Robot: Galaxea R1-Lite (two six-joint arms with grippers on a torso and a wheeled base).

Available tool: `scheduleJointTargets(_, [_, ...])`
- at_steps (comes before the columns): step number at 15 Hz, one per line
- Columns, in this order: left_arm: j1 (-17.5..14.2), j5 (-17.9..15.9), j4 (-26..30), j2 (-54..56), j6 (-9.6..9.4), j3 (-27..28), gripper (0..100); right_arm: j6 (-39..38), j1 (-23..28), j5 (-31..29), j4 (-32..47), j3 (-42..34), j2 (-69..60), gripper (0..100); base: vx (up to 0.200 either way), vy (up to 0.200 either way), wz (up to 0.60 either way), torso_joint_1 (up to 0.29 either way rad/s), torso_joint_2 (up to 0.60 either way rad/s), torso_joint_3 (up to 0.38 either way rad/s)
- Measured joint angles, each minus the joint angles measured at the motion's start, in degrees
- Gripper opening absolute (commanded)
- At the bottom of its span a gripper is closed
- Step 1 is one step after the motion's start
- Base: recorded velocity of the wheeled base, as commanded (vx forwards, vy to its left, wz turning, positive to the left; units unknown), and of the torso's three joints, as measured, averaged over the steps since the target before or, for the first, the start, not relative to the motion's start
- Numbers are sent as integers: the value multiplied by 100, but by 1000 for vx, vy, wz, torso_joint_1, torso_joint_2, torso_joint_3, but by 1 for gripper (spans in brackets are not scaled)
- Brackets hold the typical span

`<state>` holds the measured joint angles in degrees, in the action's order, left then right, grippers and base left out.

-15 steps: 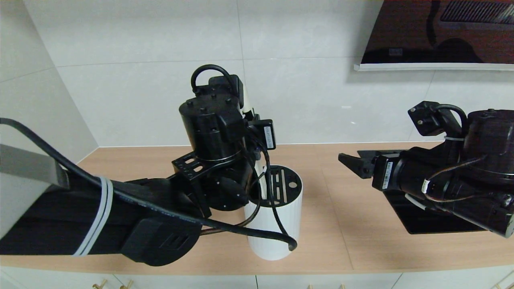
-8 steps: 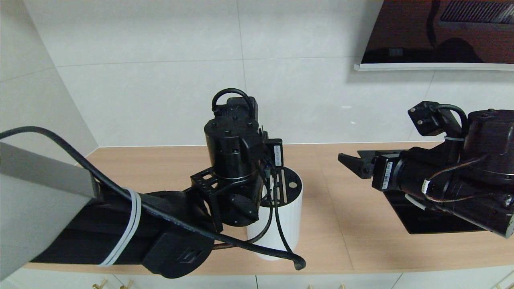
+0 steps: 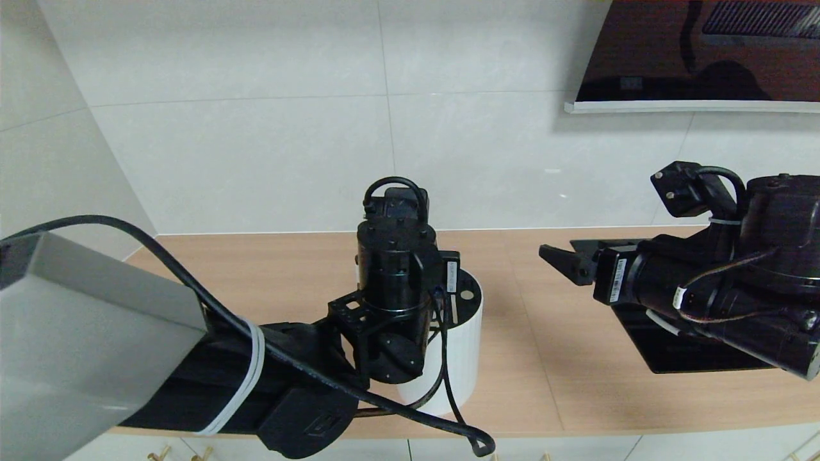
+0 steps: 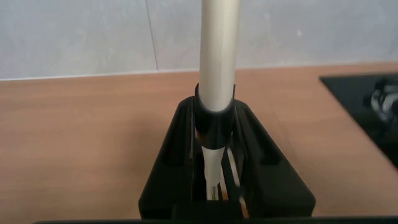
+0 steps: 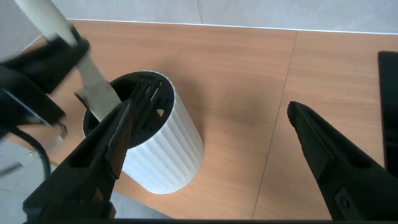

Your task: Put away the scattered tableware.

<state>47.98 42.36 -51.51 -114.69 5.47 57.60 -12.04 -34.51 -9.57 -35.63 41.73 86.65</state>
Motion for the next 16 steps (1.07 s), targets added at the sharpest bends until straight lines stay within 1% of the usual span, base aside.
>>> scheduleJointTargets(10, [61, 6, 20, -221, -30, -135, 0, 0, 0, -2, 5, -9, 12, 100, 0, 0, 0, 0, 0, 0])
scheduleJointTargets(11, [61, 22, 18, -221, -30, -135, 100, 1, 0, 0, 5, -9, 15, 100, 0, 0, 0, 0, 0, 0])
scheduleJointTargets(16, [67, 52, 11, -210, -28, -135, 100, 1, 0, 0, -2, -6, 20, 100, 0, 0, 0, 0, 0, 0])
